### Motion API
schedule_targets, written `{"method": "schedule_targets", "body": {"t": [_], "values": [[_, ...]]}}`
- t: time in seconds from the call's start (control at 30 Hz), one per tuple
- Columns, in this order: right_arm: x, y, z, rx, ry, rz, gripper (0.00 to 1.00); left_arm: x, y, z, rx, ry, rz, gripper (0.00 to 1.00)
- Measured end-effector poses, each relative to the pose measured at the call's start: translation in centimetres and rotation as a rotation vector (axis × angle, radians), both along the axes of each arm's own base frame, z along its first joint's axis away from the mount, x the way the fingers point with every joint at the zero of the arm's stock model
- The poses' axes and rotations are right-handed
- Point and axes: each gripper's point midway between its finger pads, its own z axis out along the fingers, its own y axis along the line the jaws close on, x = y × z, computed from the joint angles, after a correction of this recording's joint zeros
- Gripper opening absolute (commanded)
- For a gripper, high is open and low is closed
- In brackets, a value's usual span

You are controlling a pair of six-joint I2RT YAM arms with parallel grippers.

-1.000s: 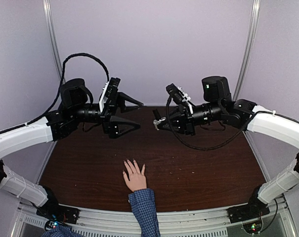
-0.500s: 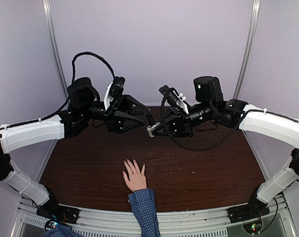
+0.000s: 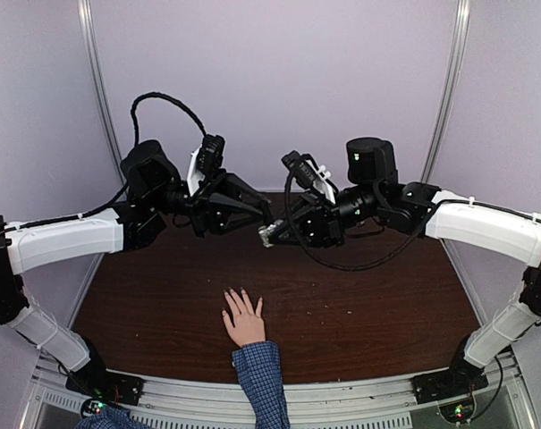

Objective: Paint the nails
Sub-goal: Unscrew the cap of the nail polish bottle.

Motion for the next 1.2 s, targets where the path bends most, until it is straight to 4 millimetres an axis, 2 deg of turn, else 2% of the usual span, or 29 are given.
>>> {"method": "schedule_targets", "body": {"t": [0.1, 0.3, 0.53, 0.77, 1.2], "values": [[0.1, 0.1, 0.0, 0.0, 0.004, 0.001, 0.0, 0.0, -0.1, -0.1, 0.002, 0.01, -0.006, 0.16], [0.1, 0.0, 0.0, 0.003, 0.004, 0.001, 0.0, 0.1, -0.1, -0.1, 0.011, 0.032, -0.008, 0.08], [1.6, -0.2, -0.8, -0.031, -0.028, -0.076, 0.0, 1.1, -0.5, -0.8, 0.042, 0.065, 0.042, 0.0], [4.1, -0.8, -1.2, -0.087, -0.127, -0.252, 0.0, 3.4, -1.1, -1.1, 0.076, 0.094, 0.172, 0.0], [10.6, -1.9, -2.4, -0.199, -0.281, -0.645, 0.0, 9.7, -2.1, -2.1, 0.094, 0.244, 0.577, 0.0]]}}
